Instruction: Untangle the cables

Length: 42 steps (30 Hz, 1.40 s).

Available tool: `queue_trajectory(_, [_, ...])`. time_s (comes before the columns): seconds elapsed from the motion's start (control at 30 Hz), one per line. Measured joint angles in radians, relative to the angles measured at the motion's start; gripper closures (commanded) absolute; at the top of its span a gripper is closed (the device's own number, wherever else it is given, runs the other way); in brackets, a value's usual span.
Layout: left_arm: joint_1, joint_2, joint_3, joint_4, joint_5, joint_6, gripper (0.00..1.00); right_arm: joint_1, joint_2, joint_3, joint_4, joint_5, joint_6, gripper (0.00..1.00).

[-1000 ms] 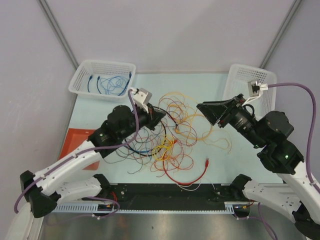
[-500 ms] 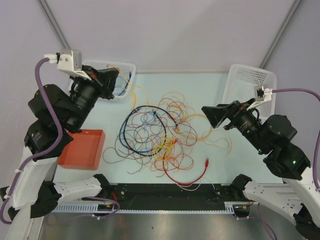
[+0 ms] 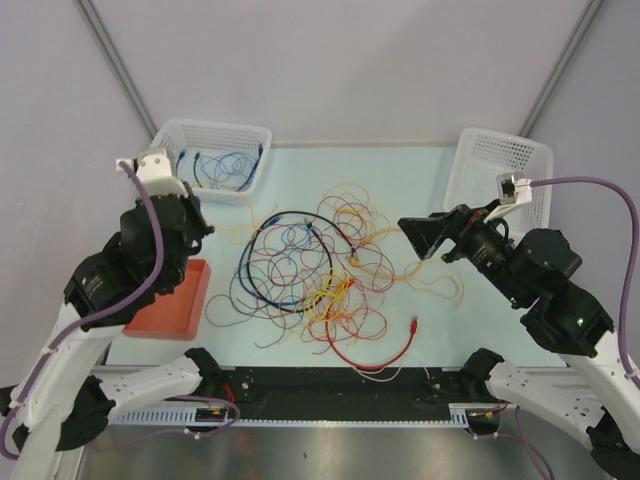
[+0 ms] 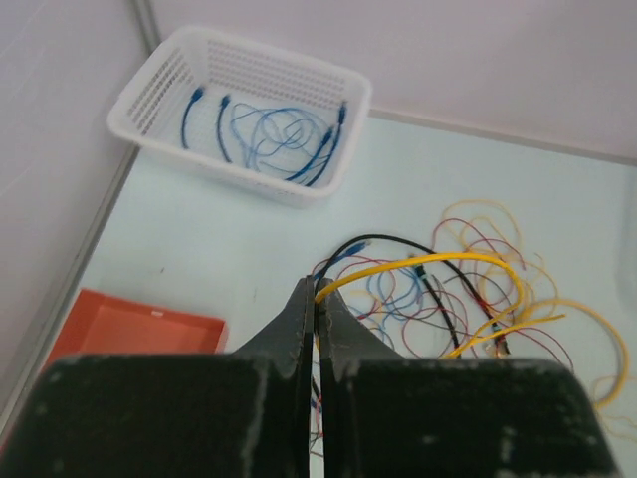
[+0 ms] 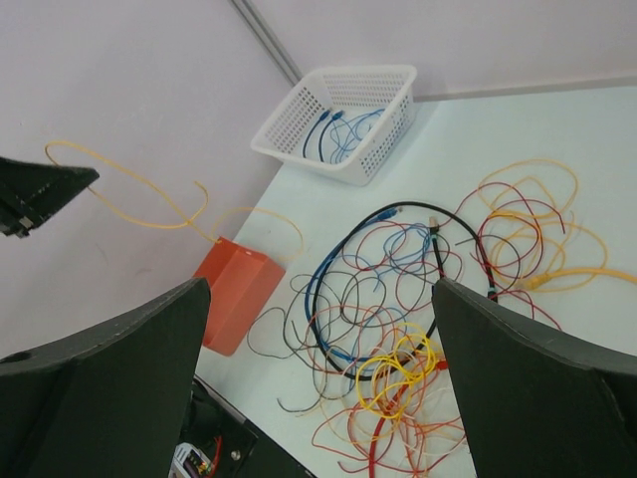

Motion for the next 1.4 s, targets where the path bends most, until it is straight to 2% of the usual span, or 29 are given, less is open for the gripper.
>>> queue_trajectory(0.13, [0.043,-0.151,-0.182,-0.019,-0.052,-0.098,1.0,0.0,-0.001,-0.016,0.001,-0.001,0.005,0.01])
queue_trajectory(0.23, [0.101,-0.213,-0.234,-0.078,-0.093,-0.19,1.0,0.0,-0.003,-0.037,0.006,-0.004,0.019,0.01])
queue_trajectory(0.43, [0.194,-0.152,-0.284,-0.268,-0.167,-0.455,1.0,0.002,-0.002,-0.061,0.01,-0.016,0.043,0.02])
queue_trajectory(0.57, [0.283,-0.121,-0.308,-0.341,-0.19,-0.56,1.0,0.005,-0.001,-0.064,0.018,-0.02,0.047,0.02])
queue_trajectory(0.87, [0.483,-0.178,-0.375,-0.344,-0.192,-0.582,1.0,0.011,-0.002,-0.096,0.029,-0.028,0.064,0.02])
queue_trajectory(1.2, [0.494,-0.124,-0.155,-0.35,-0.25,-0.571,1.0,0.011,0.007,-0.098,0.05,-0.054,0.064,0.02])
queue_trajectory(1.4, [0.49,-0.114,-0.091,-0.354,-0.291,-0.557,1.0,0.011,0.009,-0.099,0.053,-0.057,0.064,0.02])
